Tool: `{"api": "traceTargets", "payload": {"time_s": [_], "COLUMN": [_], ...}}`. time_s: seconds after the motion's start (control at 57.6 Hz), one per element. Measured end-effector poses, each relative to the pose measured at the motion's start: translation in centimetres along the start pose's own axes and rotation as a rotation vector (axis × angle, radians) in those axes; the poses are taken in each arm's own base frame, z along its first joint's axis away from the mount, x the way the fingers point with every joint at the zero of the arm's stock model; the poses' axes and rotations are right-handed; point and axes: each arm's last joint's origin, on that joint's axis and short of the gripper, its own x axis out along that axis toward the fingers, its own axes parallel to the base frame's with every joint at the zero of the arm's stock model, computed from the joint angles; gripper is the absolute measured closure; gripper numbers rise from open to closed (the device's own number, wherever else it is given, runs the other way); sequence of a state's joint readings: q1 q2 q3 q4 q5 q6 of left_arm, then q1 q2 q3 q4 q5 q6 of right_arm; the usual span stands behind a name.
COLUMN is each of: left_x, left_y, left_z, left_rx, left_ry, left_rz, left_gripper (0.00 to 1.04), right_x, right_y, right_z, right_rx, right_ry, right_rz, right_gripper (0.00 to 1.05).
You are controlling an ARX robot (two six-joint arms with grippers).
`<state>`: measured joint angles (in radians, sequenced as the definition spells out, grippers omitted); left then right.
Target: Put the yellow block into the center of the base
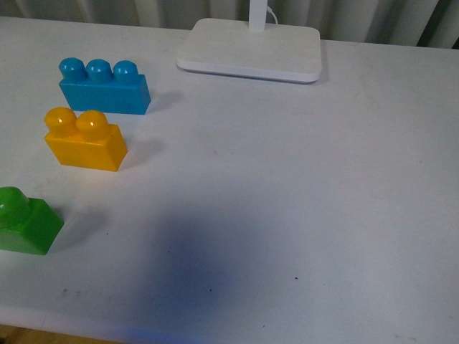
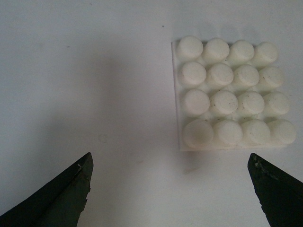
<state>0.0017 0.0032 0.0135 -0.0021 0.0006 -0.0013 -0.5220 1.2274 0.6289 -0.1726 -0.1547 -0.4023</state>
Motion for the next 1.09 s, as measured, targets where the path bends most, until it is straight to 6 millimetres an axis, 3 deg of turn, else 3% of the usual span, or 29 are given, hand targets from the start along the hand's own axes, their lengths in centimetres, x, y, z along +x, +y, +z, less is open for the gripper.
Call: {"api": "traceTargets", "payload": {"time_s": [0.243, 0.4, 0.712, 1.095], "left_x": [0.0, 0.0, 0.0, 0.0], "left_y": [0.0, 0.0, 0.0, 0.0], "left_z": [0.0, 0.0, 0.0, 0.0], "left_rx": [0.0, 0.0, 0.0, 0.0], "left_ry": [0.0, 0.0, 0.0, 0.0], "left_rz": [0.0, 0.0, 0.0, 0.0], "left_gripper": [0.06, 0.06, 0.06, 0.06], "right_x": [3.8, 5.4, 7.8, 10.0], "right_y": [-4.2, -6.1, -8.2, -9.1], "right_z": [3.0, 3.7, 3.8, 3.6], "right_rx": [-0.032, -0.038, -0.017, -0.005], "right_ry": [0.103, 0.147, 0.206, 0.245], "right_rz": [-0.022, -0.024, -0.035, -0.025], "right_gripper": [0.09, 0.09, 0.09, 0.09]}}
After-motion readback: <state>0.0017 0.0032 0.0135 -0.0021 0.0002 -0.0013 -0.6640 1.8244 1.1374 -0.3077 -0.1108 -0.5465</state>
